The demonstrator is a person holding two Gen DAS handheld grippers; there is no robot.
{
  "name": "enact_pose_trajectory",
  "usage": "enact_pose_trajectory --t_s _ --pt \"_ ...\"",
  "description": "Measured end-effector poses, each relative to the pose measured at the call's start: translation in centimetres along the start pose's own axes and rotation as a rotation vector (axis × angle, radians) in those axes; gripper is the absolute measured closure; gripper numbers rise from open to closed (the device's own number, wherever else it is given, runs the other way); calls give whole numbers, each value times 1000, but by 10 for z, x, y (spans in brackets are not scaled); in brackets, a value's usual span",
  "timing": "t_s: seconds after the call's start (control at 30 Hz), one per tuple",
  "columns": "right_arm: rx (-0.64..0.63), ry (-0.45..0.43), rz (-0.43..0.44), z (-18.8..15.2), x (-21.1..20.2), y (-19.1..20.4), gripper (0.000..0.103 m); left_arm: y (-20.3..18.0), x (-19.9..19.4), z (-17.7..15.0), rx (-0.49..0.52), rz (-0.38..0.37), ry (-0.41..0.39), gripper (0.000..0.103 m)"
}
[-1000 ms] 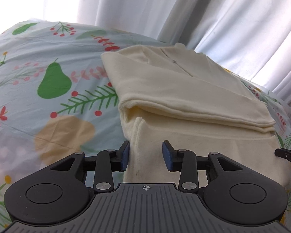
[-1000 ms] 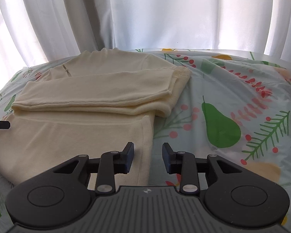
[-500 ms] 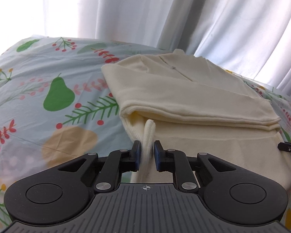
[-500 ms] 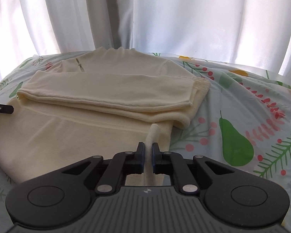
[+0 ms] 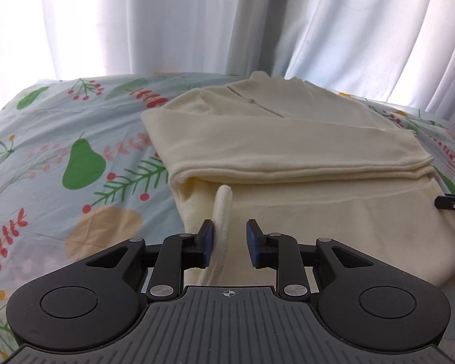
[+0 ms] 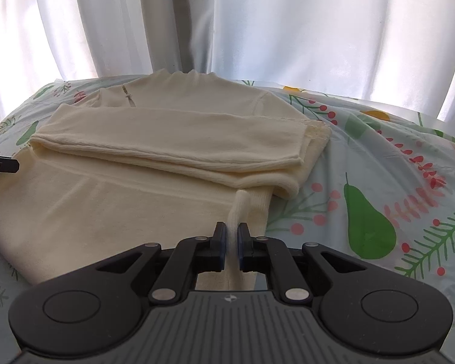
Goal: Fold small clothes
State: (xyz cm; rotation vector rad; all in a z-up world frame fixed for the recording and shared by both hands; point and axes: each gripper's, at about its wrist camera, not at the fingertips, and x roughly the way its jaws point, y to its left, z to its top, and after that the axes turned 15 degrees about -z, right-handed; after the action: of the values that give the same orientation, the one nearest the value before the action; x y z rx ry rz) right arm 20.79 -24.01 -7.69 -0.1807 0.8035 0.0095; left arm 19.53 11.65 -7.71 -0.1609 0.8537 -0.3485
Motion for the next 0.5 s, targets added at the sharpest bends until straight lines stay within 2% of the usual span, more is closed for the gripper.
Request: enact_pose_trajectory --t_s 0.07,0.13,0.17,0.3,0.4,0.5 --pt "5 14 0 1 5 -1 95 5 8 0 -18 -9 11 77" --pt "6 18 -5 1 8 -2 95 10 15 1 -45 -11 30 89" --pt "8 15 -9 1 8 -1 95 11 15 2 -54 -11 24 92" --pt "13 -30 -28 1 -2 -1 98 3 -6 8 -30 -61 -22 94" --pt "60 -108 -16 9 -25 -13 98 -7 -43 26 9 -138 -106 94" --pt "93 -194 -17 33 -37 -23 98 -5 -65 58 10 -147 -212 94"
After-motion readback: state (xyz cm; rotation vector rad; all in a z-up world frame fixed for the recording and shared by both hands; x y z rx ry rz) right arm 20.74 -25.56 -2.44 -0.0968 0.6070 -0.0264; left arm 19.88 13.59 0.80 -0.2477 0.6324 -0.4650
